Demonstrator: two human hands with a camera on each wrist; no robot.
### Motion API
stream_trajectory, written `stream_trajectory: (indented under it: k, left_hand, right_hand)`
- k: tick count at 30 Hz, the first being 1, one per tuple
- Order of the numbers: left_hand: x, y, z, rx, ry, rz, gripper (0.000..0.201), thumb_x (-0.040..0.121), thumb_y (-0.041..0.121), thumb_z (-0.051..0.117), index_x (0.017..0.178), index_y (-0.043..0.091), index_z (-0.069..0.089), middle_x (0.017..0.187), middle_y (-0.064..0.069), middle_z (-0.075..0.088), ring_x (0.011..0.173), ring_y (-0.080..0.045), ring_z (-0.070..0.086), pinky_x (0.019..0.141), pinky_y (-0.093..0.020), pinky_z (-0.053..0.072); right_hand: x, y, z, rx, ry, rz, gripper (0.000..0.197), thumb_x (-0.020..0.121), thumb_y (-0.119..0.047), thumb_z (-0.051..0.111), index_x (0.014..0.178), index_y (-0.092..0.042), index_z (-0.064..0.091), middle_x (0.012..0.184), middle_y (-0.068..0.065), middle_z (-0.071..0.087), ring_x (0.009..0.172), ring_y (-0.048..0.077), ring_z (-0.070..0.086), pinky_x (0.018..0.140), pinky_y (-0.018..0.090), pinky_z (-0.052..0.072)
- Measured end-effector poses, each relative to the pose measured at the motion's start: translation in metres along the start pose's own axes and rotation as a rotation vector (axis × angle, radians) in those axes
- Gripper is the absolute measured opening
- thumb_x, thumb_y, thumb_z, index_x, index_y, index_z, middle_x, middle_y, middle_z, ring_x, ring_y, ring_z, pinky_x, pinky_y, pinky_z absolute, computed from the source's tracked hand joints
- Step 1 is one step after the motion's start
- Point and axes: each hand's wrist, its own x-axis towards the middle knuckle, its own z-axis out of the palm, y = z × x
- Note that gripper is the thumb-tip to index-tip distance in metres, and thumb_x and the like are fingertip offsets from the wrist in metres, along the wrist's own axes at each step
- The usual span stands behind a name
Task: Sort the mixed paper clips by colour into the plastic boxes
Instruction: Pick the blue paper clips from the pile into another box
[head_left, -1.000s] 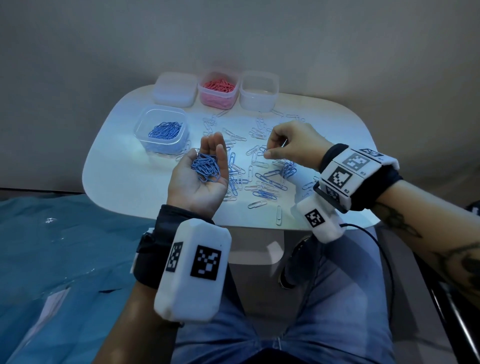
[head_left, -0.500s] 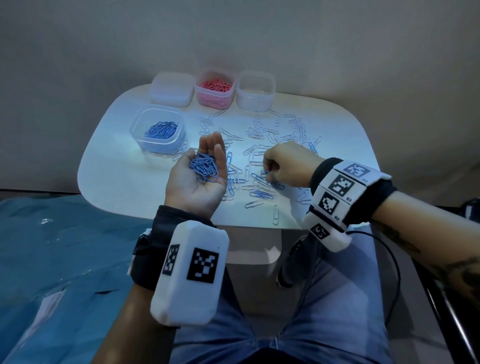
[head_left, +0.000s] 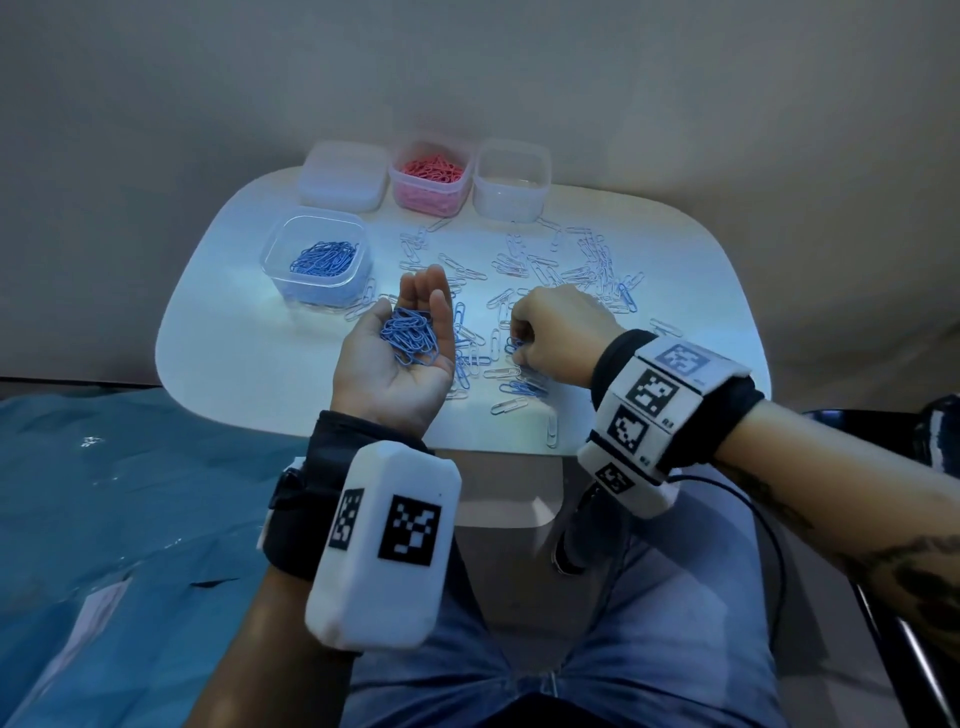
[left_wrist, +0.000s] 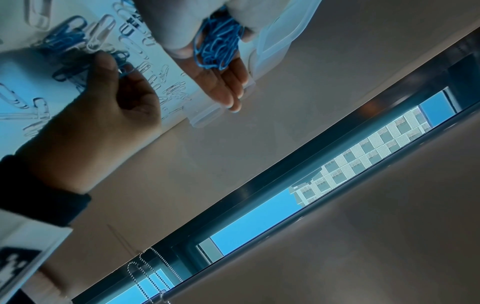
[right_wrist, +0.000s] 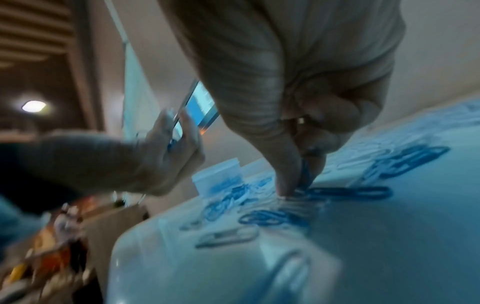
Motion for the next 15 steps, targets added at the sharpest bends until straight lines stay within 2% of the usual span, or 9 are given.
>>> stream_trajectory:
  k: [4,9,11,13,15]
  left_hand:
    - [-0.001,-0.002,0.003,-0.002,-0.006,0.000,0.045,0.098,0.016,0.036,0.067,-0.004,0.061,0.062,-0.016,0.065,0.049,-0.029,0.066,0.038,-0.027,0.051]
    - [0.001,-0.003,0.000,0.005,-0.010,0.005,0.050,0.099,0.019,0.034,0.065,-0.005,0.062,0.063,-0.016,0.065,0.049,-0.029,0.066,0.039,-0.027,0.052]
    - [0.001,-0.003,-0.001,0.008,-0.015,0.011,0.051,0.099,0.020,0.034,0.064,-0.005,0.062,0.064,-0.016,0.065,0.050,-0.028,0.066,0.040,-0.027,0.052]
    - [0.004,-0.004,-0.002,0.031,-0.012,0.025,0.051,0.100,0.020,0.032,0.067,-0.005,0.062,0.064,-0.017,0.066,0.051,-0.028,0.067,0.042,-0.028,0.054]
    - [0.006,-0.007,-0.002,0.083,-0.005,0.032,0.049,0.101,0.023,0.027,0.075,-0.003,0.061,0.066,-0.017,0.068,0.055,-0.028,0.069,0.047,-0.030,0.055]
  right_hand:
    - [0.007,-0.002,-0.001,-0.007,-0.104,0.040,0.007,0.085,-0.004,0.050,0.090,-0.007,0.055,0.094,0.013,0.059,0.085,0.028,0.055,0.058,0.024,0.039]
    - [0.007,0.001,-0.001,0.008,-0.098,0.034,0.015,0.088,-0.005,0.050,0.100,-0.003,0.058,0.103,0.014,0.061,0.090,0.028,0.056,0.069,0.028,0.042]
    - [0.005,0.003,-0.001,0.041,-0.099,0.032,0.008,0.087,-0.005,0.052,0.089,-0.004,0.059,0.099,0.014,0.060,0.086,0.026,0.054,0.064,0.025,0.041]
    - [0.002,0.006,-0.005,0.090,-0.107,0.046,0.013,0.087,-0.006,0.052,0.074,-0.008,0.056,0.091,0.014,0.057,0.078,0.021,0.050,0.055,0.022,0.036]
    - [0.001,0.010,-0.017,0.184,-0.101,0.045,0.014,0.088,-0.009,0.056,0.075,-0.004,0.059,0.085,0.018,0.056,0.069,0.014,0.047,0.052,0.017,0.032]
